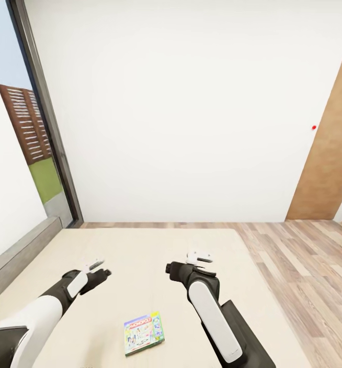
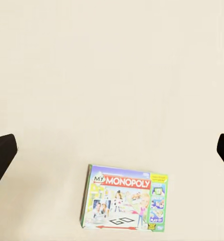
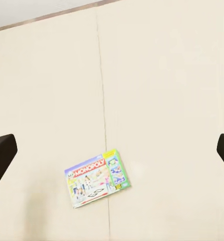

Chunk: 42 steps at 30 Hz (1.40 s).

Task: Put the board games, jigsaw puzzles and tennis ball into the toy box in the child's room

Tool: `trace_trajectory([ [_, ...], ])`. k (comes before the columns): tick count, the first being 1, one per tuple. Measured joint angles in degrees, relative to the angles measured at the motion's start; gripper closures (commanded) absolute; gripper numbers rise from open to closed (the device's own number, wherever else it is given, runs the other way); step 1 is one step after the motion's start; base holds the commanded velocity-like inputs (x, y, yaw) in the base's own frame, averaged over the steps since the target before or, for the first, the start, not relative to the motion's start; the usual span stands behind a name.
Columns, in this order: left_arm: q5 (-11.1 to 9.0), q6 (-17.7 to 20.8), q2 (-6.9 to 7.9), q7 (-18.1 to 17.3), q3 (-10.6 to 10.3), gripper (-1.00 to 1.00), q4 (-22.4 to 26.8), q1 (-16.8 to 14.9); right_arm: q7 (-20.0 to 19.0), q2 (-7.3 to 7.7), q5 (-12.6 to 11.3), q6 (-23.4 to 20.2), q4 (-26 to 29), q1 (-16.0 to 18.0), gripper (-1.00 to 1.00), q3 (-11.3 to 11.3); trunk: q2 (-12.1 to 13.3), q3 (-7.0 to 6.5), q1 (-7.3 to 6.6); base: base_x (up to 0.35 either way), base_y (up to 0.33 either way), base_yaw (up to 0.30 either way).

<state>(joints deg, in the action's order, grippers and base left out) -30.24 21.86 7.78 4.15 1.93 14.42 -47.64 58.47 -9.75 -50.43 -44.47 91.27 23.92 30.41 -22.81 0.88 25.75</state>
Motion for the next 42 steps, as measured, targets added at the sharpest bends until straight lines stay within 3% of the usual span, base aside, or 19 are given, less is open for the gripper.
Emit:
trace_trajectory([
  [17, -0.04, 0.94, -0.83, 1.61, -0.21, -1.0, 0.43, -0.55, -1.65, 0.3, -0.11, 2.17, -0.05, -0.2, -1.0, -0.02, 0.04, 1.55, -0.01, 0.0, 0.0, 0.0],
  [27, 0.39, 6.56, -0.75, 1.64, -0.75, -1.0, 2.96, -0.58, -1.8, 0.1, -0.13, 2.28, -0.07, -0.19, -1.0, 0.05, 0.04, 2.5, -0.01, 0.0, 0.0, 0.0],
  [34, 0.45, 7.23, -0.86, 1.64, -1.06, -1.0, 3.55, -0.58, -1.81, -0.06, -0.12, 2.31, -0.08, -0.19, -1.0, 0.1, 0.03, 3.16, -0.01, 0.0, 0.0, 0.0],
  [42, 0.68, 7.21, -0.93, 1.58, -3.57, -1.0, 3.7, -0.58, -1.97, 0.06, -0.11, 2.36, -0.09, -0.19, -1.0, 0.01, 0.03, 3.92, 0.0, 0.0, 0.0, 0.0],
])
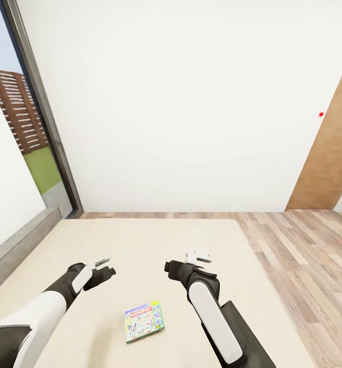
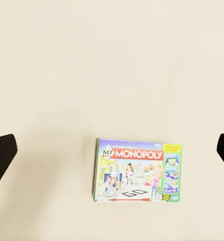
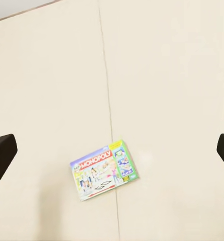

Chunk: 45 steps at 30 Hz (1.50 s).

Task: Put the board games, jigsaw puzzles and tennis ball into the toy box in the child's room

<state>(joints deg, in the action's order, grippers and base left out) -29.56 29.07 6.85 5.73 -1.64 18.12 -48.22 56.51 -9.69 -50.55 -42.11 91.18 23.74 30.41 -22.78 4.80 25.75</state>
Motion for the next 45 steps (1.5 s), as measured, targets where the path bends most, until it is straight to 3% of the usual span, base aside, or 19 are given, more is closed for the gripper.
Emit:
trace_trajectory([
  [9, 0.02, -0.24, 0.05, -0.11, -1.0, -1.0, 0.03, 0.0, -0.07, -0.11, 0.0, 0.02, -0.01, 0.0, -1.0, 0.05, 0.0, 0.85, 0.0, 0.0, 0.0, 0.0],
  [45, -0.14, -0.7, 0.23, -0.9, -0.91, -1.0, 0.12, 0.0, -0.19, 0.22, 0.0, 0.09, 0.06, 0.0, -1.0, -0.21, -0.01, 4.26, 0.0, 0.0, 0.0, 0.0],
])
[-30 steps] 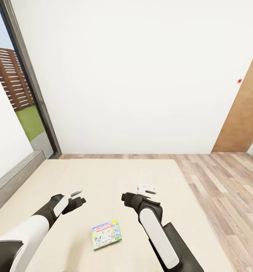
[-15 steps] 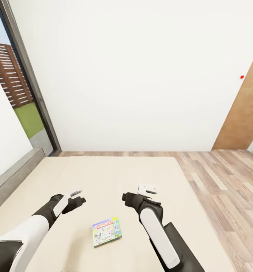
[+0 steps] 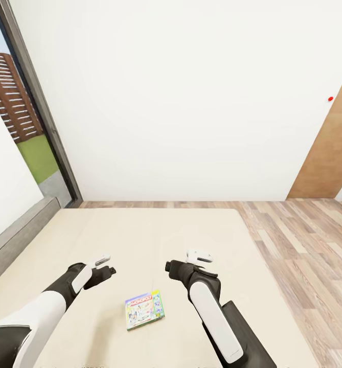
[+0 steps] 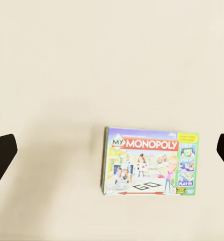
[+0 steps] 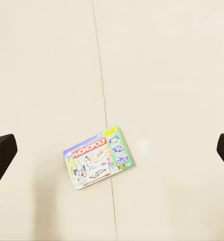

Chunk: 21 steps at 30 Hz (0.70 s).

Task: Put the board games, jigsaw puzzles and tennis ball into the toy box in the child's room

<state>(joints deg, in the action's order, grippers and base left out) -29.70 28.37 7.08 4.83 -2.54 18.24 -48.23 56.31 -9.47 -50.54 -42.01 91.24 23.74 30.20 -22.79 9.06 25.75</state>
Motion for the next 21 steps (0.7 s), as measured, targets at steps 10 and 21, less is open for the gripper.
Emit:
trace_trajectory([
  [10, -0.01, 0.0, 0.01, 0.0, 0.0, -1.0, 0.0, 0.0, 0.0, -0.02, 0.0, 0.0, -0.01, 0.0, -1.0, 0.0, 0.0, 0.95, 0.0, 0.0, 0.0, 0.0],
  [21, -0.02, 0.0, 0.01, 0.0, -0.05, -1.0, 0.0, 0.0, 0.0, -0.01, 0.0, 0.0, -0.02, 0.0, -1.0, -0.07, 0.0, 1.99, 0.0, 0.0, 0.0, 0.0],
])
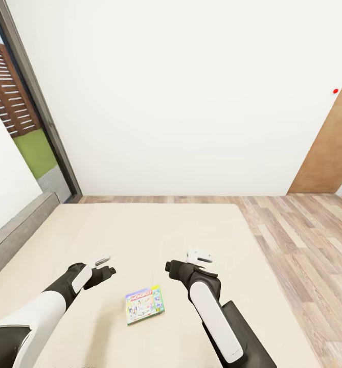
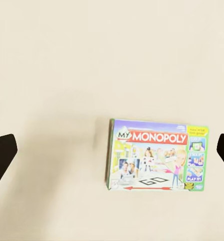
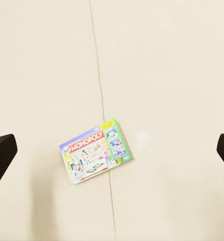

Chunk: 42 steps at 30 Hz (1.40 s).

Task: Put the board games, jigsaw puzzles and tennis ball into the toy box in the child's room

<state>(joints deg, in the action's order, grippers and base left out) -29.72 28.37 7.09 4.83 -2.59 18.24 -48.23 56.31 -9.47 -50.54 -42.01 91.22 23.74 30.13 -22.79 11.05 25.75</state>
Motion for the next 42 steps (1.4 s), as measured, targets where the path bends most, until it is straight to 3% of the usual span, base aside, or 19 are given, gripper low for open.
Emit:
trace_trajectory([
  [30, -0.09, -0.02, 0.02, -0.05, 0.12, -1.0, 0.01, 0.0, -0.62, 0.19, 0.0, 0.08, 0.03, -0.13, -1.0, -0.51, -0.01, 2.84, 0.0, 0.0, 0.0, 0.0],
  [34, -0.15, -0.01, 0.04, -0.08, 0.15, -1.0, 0.0, 0.0, -4.81, 0.32, 0.03, 0.67, 0.03, -0.55, -1.0, -2.71, -0.01, 3.22, 0.0, 0.0, 0.0, 0.0],
  [38, -0.16, -0.01, 0.09, -0.09, 0.19, -1.0, 0.02, 0.0, -14.12, 0.85, 0.07, 0.9, 0.03, -0.83, -1.0, -6.73, -0.01, 3.6, 0.0, 0.0, 0.0, 0.0],
  [39, -0.17, -0.01, 0.12, -0.09, 0.19, -1.0, 0.03, 0.0, -18.78, 1.61, 0.11, 0.93, 0.03, -0.92, -1.0, -8.44, -0.01, 3.69, 0.0, 0.0, 0.0, 0.0],
  [42, -0.17, -0.01, 0.15, -0.09, 0.21, -1.0, 0.04, 0.0, -26.55, 3.34, 0.1, 0.98, 0.03, -1.21, -1.0, -10.99, -0.01, 3.98, 0.0, 0.0, 0.0, 0.0],
])
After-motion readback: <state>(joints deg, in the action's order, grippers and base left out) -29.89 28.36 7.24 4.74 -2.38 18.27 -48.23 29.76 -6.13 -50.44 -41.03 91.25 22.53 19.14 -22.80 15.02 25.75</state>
